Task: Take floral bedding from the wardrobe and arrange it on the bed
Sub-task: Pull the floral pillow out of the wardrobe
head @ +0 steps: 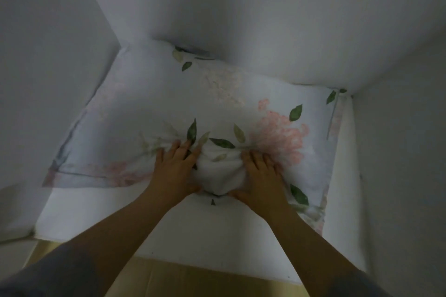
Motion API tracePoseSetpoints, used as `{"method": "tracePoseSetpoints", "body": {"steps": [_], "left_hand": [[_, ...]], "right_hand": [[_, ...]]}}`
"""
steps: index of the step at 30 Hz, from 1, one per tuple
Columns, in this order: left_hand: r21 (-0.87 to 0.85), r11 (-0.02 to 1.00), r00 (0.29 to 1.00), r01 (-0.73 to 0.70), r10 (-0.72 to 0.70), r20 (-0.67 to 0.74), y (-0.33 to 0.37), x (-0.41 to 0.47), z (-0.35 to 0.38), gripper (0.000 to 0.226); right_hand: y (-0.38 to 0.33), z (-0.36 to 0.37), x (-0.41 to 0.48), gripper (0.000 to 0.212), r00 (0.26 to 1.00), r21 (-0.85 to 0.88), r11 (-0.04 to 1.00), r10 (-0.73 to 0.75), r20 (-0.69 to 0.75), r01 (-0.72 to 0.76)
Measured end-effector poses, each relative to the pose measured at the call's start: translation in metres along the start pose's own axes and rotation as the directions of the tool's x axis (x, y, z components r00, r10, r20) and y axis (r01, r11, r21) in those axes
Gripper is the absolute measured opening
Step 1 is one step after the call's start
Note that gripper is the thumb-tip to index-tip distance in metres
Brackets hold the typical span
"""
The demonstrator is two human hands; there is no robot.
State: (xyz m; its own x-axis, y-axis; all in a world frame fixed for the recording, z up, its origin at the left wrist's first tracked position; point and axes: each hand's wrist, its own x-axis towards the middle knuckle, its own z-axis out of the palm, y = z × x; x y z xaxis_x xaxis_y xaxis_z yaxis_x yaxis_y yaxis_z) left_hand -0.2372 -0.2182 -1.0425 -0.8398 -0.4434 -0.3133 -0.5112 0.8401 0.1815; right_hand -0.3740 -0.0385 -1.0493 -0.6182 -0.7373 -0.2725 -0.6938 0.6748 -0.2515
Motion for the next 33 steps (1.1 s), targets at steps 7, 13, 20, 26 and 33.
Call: {"method": "tracePoseSetpoints", "body": {"steps": [7,13,20,26,33], "left_hand": [[0.005,1.000,0.998,-0.030,0.030,-0.057,-0.005,0.044,0.010,0.075],[-0.062,0.998,0.990,-0.024,0.016,-0.137,0.007,0.050,-0.018,0.035],[-0.197,0.969,0.954,-0.150,0.089,-0.287,0.020,0.002,-0.089,0.033],[-0.228,0.961,0.945,-0.154,0.076,-0.317,0.041,-0.053,-0.188,0.048],[-0.286,0.945,0.957,-0.156,0.073,-0.281,0.061,-0.145,-0.297,0.070]], "right_hand": [[0.008,0.023,0.034,0.076,0.991,-0.031,0.999,0.010,-0.135,-0.014],[0.005,0.003,0.045,0.030,0.972,0.139,0.989,0.073,-0.221,-0.043],[-0.018,-0.083,0.002,0.035,0.952,0.312,0.949,0.061,-0.299,0.037],[-0.051,-0.185,-0.058,0.043,0.960,0.348,0.937,0.078,-0.269,0.021],[-0.099,-0.312,-0.133,0.047,0.979,0.149,0.989,0.019,-0.202,0.011]]}}
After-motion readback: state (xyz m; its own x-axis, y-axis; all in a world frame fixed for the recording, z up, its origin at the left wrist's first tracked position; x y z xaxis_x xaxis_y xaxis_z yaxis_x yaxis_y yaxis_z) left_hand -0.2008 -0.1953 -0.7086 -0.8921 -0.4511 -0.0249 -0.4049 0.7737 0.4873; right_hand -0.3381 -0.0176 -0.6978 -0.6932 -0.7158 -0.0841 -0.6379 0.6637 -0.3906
